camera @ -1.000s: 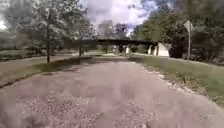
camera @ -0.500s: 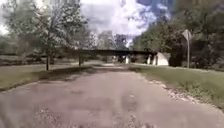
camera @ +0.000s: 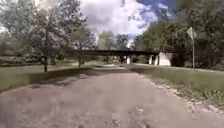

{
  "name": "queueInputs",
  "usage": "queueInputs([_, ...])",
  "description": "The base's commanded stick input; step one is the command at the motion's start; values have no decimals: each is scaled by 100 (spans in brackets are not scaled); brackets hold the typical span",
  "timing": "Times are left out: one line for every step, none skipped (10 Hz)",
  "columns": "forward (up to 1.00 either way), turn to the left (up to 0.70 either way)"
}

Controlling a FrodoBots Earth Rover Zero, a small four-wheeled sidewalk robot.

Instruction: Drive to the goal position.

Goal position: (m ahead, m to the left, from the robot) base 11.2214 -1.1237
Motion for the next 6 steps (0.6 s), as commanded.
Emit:
queueInputs([100, 0])
queueInputs([100, 0])
queueInputs([100, 0])
queueInputs([100, 0])
queueInputs([100, 0])
queueInputs([100, 0])
